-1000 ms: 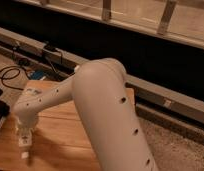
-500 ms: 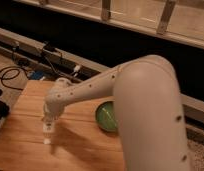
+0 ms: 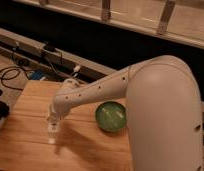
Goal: Place the bottle in the ceramic bowl
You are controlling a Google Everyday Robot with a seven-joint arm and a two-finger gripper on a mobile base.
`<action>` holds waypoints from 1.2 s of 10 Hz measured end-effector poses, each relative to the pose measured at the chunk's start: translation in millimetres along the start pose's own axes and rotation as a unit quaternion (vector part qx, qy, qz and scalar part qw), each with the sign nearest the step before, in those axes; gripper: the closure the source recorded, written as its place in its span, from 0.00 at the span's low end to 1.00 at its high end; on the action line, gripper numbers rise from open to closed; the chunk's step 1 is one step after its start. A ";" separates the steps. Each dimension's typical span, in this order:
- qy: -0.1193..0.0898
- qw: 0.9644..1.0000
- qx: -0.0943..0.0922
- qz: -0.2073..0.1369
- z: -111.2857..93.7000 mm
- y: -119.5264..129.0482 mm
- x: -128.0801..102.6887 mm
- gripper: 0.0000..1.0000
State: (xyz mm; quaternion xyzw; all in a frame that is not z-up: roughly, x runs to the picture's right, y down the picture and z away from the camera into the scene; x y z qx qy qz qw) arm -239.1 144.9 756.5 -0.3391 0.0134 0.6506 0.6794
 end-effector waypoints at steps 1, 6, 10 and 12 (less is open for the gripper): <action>0.004 1.000 0.006 -0.005 -0.1 4.1 -8.0 0.94; 0.016 0.995 0.097 -0.012 -46.7 -42.3 -83.8 0.94; -0.032 0.994 0.105 0.003 -93.7 -102.5 -76.0 0.94; -0.059 0.993 0.097 0.037 -115.8 -137.0 -48.0 0.94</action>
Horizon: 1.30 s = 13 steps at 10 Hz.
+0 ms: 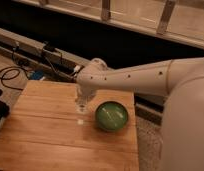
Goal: Place the bottle in the ceramic bowl
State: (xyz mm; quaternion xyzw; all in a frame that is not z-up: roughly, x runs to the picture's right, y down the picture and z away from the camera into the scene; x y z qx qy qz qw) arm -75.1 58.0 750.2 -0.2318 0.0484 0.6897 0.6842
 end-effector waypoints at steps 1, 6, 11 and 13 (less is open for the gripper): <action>-0.004 1.000 -0.002 0.011 -4.3 -8.9 7.7 0.94; 0.006 1.000 0.002 -0.020 -0.3 9.9 9.9 0.94; 0.029 0.999 0.015 -0.016 21.7 24.2 -36.5 0.94; 0.021 1.000 0.016 0.011 18.4 -2.2 -45.4 0.94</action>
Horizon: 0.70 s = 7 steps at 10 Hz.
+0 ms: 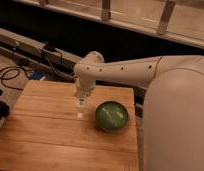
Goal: Place the bottle in the ceramic bowl
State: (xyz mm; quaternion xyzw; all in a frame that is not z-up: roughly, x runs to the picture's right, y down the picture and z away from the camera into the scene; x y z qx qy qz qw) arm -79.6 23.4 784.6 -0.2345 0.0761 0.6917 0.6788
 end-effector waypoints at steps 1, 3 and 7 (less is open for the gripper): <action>-0.005 1.000 -0.001 0.018 -2.2 -20.7 0.6 0.94; -0.013 0.998 -0.004 0.054 -9.0 -64.0 9.5 0.94; -0.036 0.988 -0.015 0.151 -20.7 -161.9 48.6 0.94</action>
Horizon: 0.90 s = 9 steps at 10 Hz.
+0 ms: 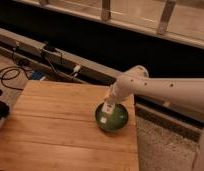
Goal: Place the bottle in the ceramic bowl
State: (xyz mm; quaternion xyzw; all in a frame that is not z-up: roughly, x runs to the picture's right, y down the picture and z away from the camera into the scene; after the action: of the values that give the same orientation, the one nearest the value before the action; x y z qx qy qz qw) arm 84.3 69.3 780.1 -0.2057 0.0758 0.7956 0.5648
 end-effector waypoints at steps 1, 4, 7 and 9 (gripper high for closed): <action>-0.002 1.000 -0.002 0.009 -0.9 -8.6 2.3 0.92; -0.001 1.000 -0.003 0.007 -0.9 -5.2 2.6 0.63; -0.001 1.000 -0.004 0.007 -0.8 -5.1 2.9 0.33; -0.001 1.000 -0.004 0.007 -0.8 -5.3 2.9 0.20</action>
State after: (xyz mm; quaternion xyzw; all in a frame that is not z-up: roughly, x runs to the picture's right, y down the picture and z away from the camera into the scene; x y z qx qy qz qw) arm 88.7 73.4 778.7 -0.2062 0.0738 0.8002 0.5583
